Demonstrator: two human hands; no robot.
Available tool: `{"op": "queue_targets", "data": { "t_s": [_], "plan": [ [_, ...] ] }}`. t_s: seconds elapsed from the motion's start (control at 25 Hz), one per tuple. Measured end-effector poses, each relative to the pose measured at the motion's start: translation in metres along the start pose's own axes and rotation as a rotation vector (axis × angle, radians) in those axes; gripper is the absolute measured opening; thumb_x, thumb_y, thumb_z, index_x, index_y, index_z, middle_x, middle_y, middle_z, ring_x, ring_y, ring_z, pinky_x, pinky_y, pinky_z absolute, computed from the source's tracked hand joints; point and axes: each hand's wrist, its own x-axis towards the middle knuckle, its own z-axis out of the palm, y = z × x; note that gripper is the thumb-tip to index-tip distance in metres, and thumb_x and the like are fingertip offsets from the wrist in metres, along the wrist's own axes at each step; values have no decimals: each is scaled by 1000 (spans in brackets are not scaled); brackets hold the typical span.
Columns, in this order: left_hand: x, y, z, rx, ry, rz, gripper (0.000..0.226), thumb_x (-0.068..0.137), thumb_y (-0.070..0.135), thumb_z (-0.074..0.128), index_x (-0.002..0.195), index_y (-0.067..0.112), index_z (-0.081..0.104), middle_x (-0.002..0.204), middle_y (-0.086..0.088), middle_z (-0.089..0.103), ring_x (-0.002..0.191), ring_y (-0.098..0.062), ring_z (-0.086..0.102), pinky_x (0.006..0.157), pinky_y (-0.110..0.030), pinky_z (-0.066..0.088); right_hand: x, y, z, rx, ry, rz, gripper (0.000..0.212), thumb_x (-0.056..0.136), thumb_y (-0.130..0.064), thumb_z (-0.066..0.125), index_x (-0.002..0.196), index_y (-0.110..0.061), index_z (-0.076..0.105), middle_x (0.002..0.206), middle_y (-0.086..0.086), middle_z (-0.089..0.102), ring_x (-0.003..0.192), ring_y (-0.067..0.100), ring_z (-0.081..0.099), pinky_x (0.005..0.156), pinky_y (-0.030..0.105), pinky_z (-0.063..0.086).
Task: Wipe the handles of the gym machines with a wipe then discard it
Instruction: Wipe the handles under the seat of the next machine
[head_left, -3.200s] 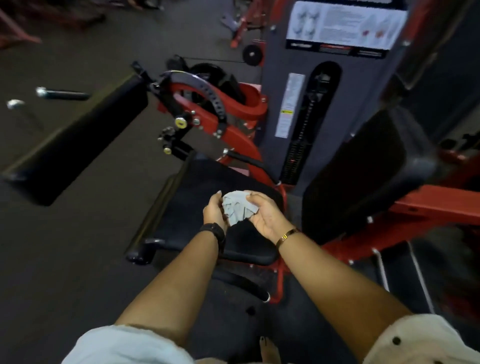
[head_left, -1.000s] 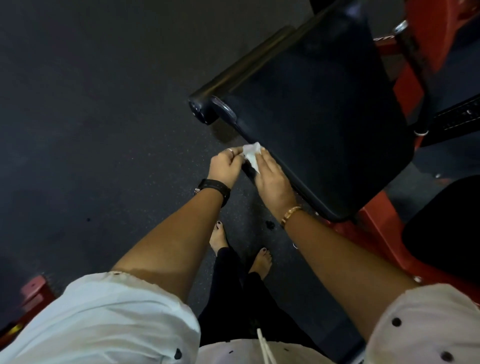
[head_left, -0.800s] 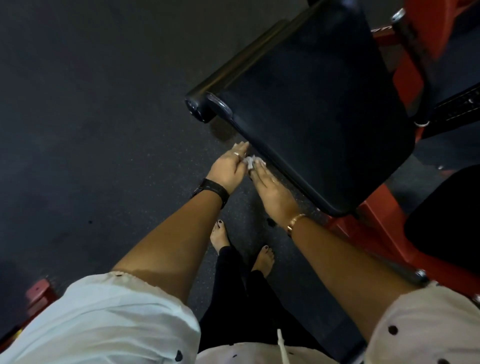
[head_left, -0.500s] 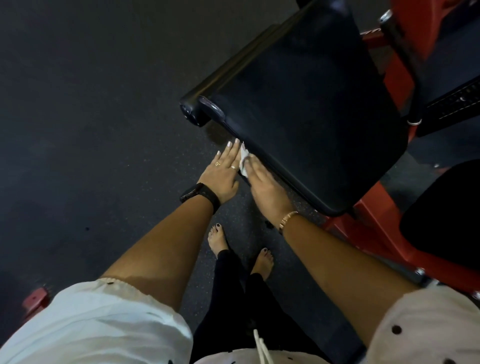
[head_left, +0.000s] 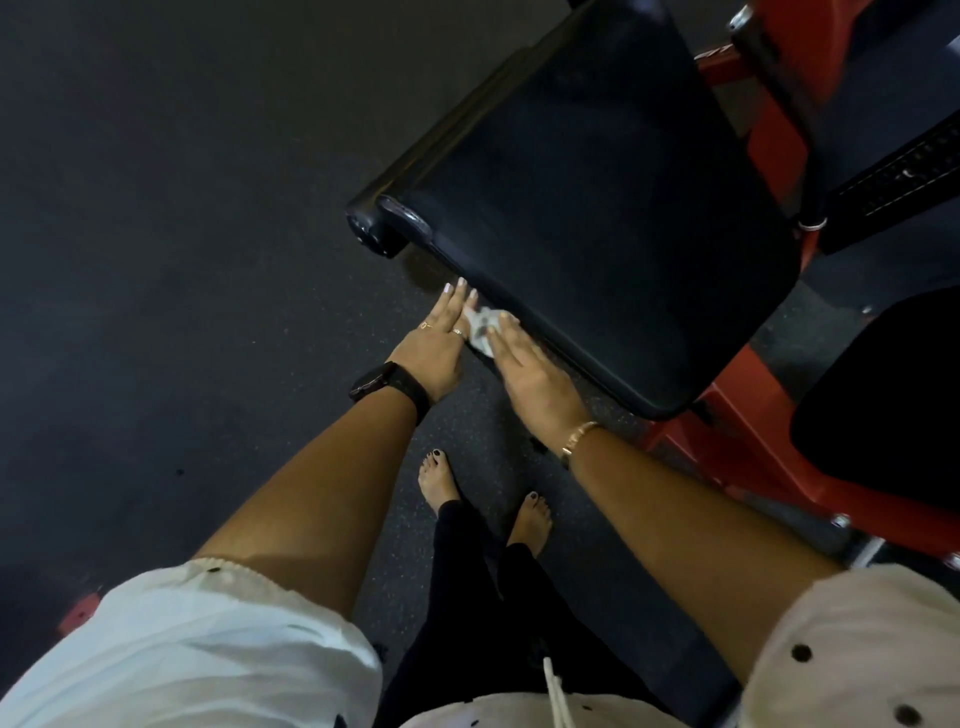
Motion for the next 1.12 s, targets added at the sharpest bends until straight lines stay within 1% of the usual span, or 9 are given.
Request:
{"op": "queue_targets", "data": {
  "t_s": [0.12, 0.24, 0.36, 0.44, 0.52, 0.68, 0.84, 1.0, 1.12],
  "plan": [
    [2, -2, -5, 100, -44, -5, 73, 96, 3, 41, 151, 8, -6, 159, -9, -14, 147, -20, -11, 116, -32, 16, 8, -4, 8, -72, -77, -164, 53, 78, 15, 56, 130, 4, 51, 142, 19, 44, 136, 32, 36, 94, 38, 51],
    [-2, 5, -8, 285, -38, 6, 74, 97, 8, 38, 150, 9, -12, 158, -10, -17, 146, -23, -14, 118, -36, 2, -39, 27, 5, -143, -63, -289, 63, 76, 15, 51, 136, -1, 47, 147, 11, 40, 137, 24, 36, 100, 31, 47],
    [-7, 15, -2, 464, -18, 107, 72, 96, 12, 32, 149, 12, -16, 158, -7, -19, 145, -23, -18, 112, -38, -16, -56, 42, -1, -30, -28, -94, 63, 76, 16, 60, 136, 1, 46, 144, 16, 42, 133, 25, 42, 102, 33, 45],
    [-7, 24, 3, 488, -15, 98, 70, 96, 14, 30, 150, 13, -15, 158, -6, -18, 145, -21, -18, 110, -39, -21, -34, 34, -2, 56, 0, 111, 65, 82, 7, 59, 143, -2, 36, 150, 14, 35, 136, 23, 37, 107, 29, 37],
    [-5, 29, 7, 504, -14, 51, 70, 95, 14, 30, 150, 13, -13, 159, -6, -16, 145, -22, -17, 109, -40, -22, -11, 18, 3, 180, -48, 159, 66, 87, 1, 54, 147, -7, 26, 155, 12, 24, 140, 23, 30, 108, 31, 36],
    [-6, 31, 17, 518, -4, 43, 71, 95, 13, 30, 148, 12, -17, 159, -7, -15, 145, -23, -16, 111, -38, -20, -46, 24, 20, 124, -158, 47, 72, 82, 16, 49, 147, -6, 26, 156, 14, 17, 145, 22, 13, 115, 33, 25],
    [-7, 35, 20, 496, -21, 17, 70, 95, 12, 29, 148, 14, -17, 158, -7, -17, 145, -22, -18, 113, -37, -17, -92, 37, 13, 97, -60, 73, 79, 62, 20, 70, 135, -1, 49, 143, 20, 43, 130, 28, 46, 94, 32, 51],
    [-7, 37, 23, 494, -8, 18, 66, 98, 15, 29, 150, 12, -11, 159, -8, -13, 146, -23, -16, 112, -36, -17, -38, 14, 14, 167, -61, 51, 67, 80, 14, 56, 142, -3, 38, 153, 13, 28, 143, 24, 24, 102, 35, 46],
    [-8, 36, 24, 543, -9, 16, 67, 99, 18, 30, 150, 10, -13, 159, -9, -13, 146, -23, -15, 112, -36, -16, -48, 27, 23, -33, -127, -86, 57, 85, 6, 52, 140, -5, 41, 155, 9, 25, 145, 23, 17, 104, 37, 43]
  ]
}}
